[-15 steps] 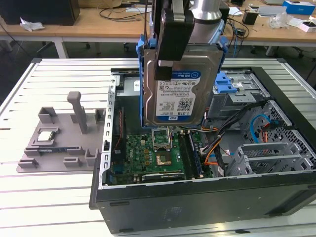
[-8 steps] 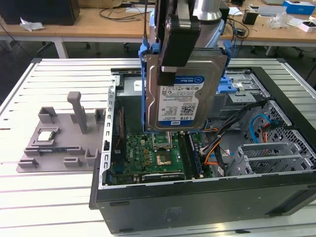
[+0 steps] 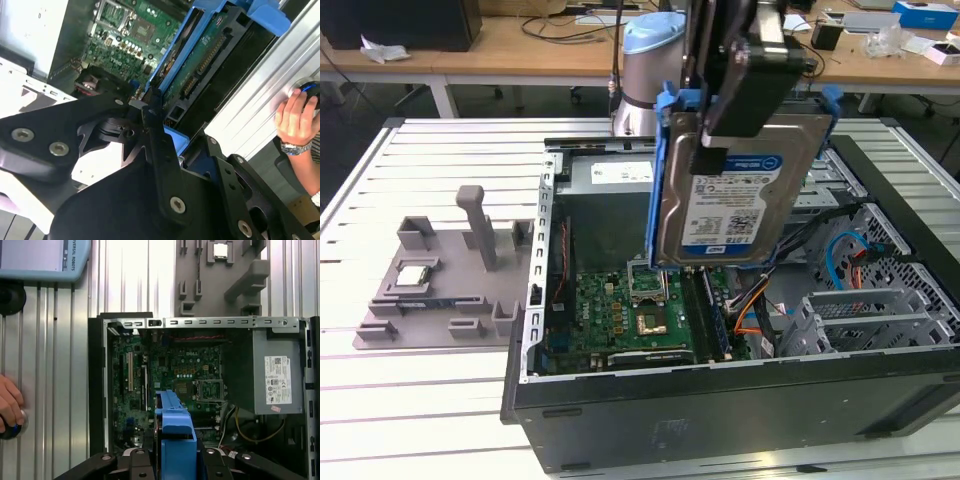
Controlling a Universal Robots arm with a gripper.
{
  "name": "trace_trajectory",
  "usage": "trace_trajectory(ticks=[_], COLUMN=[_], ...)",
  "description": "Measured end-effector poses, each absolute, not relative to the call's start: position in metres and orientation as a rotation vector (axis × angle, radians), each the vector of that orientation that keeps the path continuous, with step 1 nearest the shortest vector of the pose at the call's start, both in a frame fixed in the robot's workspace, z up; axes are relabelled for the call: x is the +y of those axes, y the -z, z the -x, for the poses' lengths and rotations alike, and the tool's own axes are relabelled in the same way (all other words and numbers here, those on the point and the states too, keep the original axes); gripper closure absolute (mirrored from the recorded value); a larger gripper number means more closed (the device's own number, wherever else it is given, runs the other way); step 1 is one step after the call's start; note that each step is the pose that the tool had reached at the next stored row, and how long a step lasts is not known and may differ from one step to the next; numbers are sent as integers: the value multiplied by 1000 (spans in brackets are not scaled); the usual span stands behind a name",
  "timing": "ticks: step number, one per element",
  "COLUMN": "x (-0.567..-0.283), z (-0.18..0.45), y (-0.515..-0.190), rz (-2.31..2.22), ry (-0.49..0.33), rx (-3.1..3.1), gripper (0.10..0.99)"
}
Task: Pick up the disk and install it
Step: 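Pick up the disk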
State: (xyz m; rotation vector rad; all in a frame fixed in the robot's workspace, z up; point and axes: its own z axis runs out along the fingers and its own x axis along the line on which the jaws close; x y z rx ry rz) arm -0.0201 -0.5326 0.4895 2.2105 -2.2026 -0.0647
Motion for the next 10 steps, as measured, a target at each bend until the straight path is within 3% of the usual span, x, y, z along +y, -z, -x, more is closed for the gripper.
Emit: trace_trajectory(ticks=[10], x=[-533], z=[-23], y=[-489], rz=[-2210], ry=[66], rx=[-2202], gripper=[718])
